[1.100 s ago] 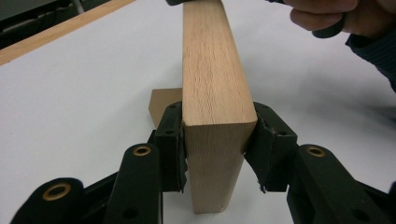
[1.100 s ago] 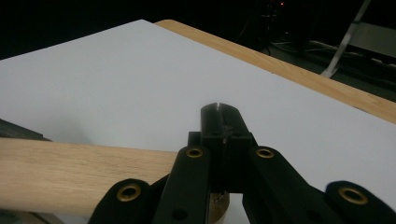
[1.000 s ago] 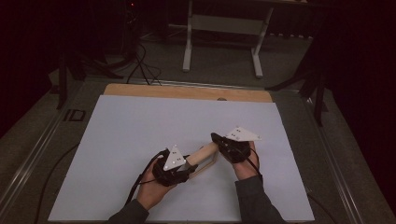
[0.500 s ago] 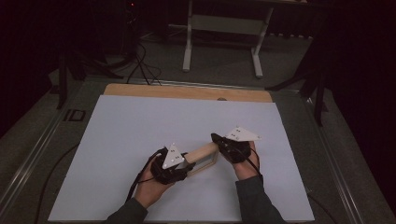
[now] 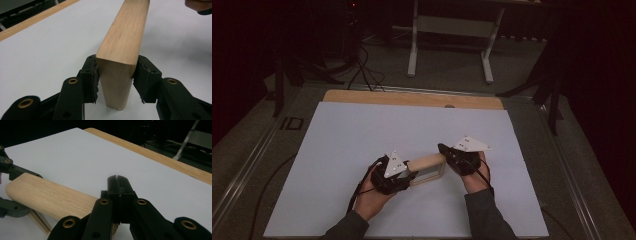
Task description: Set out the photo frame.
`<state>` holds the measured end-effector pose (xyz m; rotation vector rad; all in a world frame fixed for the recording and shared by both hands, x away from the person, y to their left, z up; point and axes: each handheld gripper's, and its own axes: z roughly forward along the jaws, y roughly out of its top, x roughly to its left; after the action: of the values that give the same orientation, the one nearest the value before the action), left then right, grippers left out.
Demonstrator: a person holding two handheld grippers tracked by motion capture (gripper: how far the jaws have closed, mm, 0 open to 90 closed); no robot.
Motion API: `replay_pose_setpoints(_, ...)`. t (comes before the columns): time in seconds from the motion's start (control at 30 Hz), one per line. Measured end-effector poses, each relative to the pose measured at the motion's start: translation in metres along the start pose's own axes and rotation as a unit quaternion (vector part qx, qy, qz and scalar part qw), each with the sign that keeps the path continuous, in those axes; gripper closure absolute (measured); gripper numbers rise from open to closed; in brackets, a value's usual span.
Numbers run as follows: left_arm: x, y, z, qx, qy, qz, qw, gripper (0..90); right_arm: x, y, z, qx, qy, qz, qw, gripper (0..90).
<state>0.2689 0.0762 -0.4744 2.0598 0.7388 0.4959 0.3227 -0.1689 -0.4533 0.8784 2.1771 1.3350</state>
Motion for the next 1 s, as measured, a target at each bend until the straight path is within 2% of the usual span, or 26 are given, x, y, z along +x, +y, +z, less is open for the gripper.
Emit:
replay_pose_setpoints(0.2, 0.0009, 0.0006, 0.0008, 0.005, 0.016, 0.001, 0.9999, 56.6, 0.0009, 0.0002, 0.0001, 0.001, 0.001, 0.000, 1.0000, 89.7)
replay_pose_setpoints(0.53, 0.0038, 0.0006, 0.0017, 0.009, 0.039, -0.011, 0.9991, 56.9, 0.0020, 0.0003, 0.0001, 0.002, 0.004, -0.002, 1.0000, 89.7)
replay_pose_setpoints(0.8, 0.0031, 0.0001, 0.0021, 0.007, 0.041, -0.020, 0.9989, 56.4, 0.0026, 0.0003, 0.0004, 0.002, 0.005, -0.001, 1.0000, 89.5)
replay_pose_setpoints(1.0, 0.0037, -0.0005, 0.0025, 0.005, 0.038, -0.025, 0.9990, 56.1, 0.0022, 0.0009, -0.0002, -0.001, 0.016, -0.002, 0.9999, 83.2)
